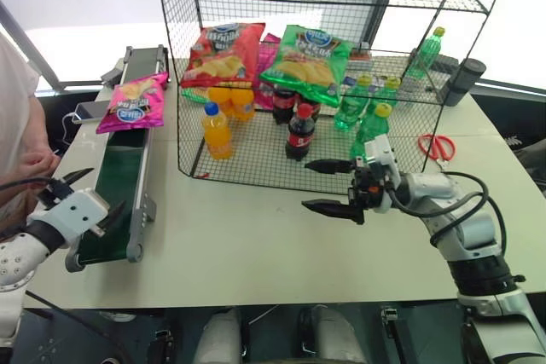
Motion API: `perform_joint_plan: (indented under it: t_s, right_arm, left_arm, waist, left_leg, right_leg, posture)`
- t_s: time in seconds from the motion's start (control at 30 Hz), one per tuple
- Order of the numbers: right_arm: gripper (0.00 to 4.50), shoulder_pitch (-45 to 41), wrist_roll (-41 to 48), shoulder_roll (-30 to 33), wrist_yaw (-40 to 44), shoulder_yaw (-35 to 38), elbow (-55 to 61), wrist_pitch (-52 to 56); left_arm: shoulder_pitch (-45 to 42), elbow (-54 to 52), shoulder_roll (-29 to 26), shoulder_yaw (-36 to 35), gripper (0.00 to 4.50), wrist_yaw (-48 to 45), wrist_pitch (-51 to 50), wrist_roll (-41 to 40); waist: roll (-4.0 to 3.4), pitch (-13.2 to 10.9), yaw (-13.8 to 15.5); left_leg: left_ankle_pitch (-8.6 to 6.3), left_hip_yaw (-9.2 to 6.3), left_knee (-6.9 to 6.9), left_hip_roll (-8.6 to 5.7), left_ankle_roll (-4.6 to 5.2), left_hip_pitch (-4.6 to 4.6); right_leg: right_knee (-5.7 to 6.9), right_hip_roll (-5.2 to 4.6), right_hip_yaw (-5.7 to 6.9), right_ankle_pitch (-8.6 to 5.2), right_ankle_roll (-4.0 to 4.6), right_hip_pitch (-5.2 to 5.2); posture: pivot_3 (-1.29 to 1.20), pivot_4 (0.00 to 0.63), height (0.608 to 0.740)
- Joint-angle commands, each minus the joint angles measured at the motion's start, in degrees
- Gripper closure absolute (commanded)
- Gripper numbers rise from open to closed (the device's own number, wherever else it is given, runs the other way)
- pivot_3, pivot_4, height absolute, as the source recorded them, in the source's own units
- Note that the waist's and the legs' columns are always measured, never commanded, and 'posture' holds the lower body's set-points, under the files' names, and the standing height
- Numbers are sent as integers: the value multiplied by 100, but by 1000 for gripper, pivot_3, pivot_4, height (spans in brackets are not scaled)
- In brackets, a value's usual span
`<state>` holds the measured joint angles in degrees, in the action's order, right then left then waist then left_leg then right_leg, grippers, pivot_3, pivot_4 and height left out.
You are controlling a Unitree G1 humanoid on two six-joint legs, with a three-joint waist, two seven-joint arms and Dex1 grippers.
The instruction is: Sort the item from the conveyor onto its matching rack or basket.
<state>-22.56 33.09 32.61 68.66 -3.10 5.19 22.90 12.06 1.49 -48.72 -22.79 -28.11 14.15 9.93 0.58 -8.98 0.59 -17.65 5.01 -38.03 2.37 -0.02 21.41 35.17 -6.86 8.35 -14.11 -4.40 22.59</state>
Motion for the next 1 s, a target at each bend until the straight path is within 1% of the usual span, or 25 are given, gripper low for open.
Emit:
perform_joint_plan:
  t_s: [0.03, 0.13, 0.2, 0.5, 1.0]
  right_arm:
    - [32, -94, -34, -144, -7, -42, 181, -209]
    - [32, -131, -176, -252, -70, -110, 123, -344]
    - [32, -186, -251, -299, -98, -128, 55, -414]
    - [32, -128, -387, -245, -154, -116, 77, -546]
    - [32, 1, -555, -193, -332, -106, 186, -656]
  left_arm:
    - [-115, 112, -48, -210, 0, 609, 136, 403]
    - [-156, 309, -195, -131, 0, 989, 229, 835]
    - [-219, 426, -230, -26, 0, 1137, 330, 986]
    - [-559, 768, -226, 356, 0, 1191, 500, 978]
    - [-920, 1184, -335, 766, 0, 1288, 719, 1082]
  waist:
    - [0, 1, 2]
    - [3, 3, -1]
    - [2, 2, -3]
    - [3, 3, -5]
    - [4, 3, -28]
  left_leg:
    - [0, 3, 1, 0, 0, 0]
    - [0, 4, 1, 1, 0, 2]
    - [0, 7, 3, 2, -1, 4]
    - [0, 15, 4, 4, -1, 3]
    - [0, 23, 4, 9, -1, 2]
  right_leg:
    - [0, -1, 0, 0, 0, 2]
    - [0, -1, 0, 0, 0, 4]
    - [0, -2, -1, 1, 0, 6]
    - [2, -3, -1, 2, 1, 9]
    - [3, -1, -1, 3, 3, 13]
  posture:
    - [0, 150, 740]
    - [0, 150, 740]
    - [0, 150, 740]
    - [0, 150, 740]
    - [0, 150, 740]
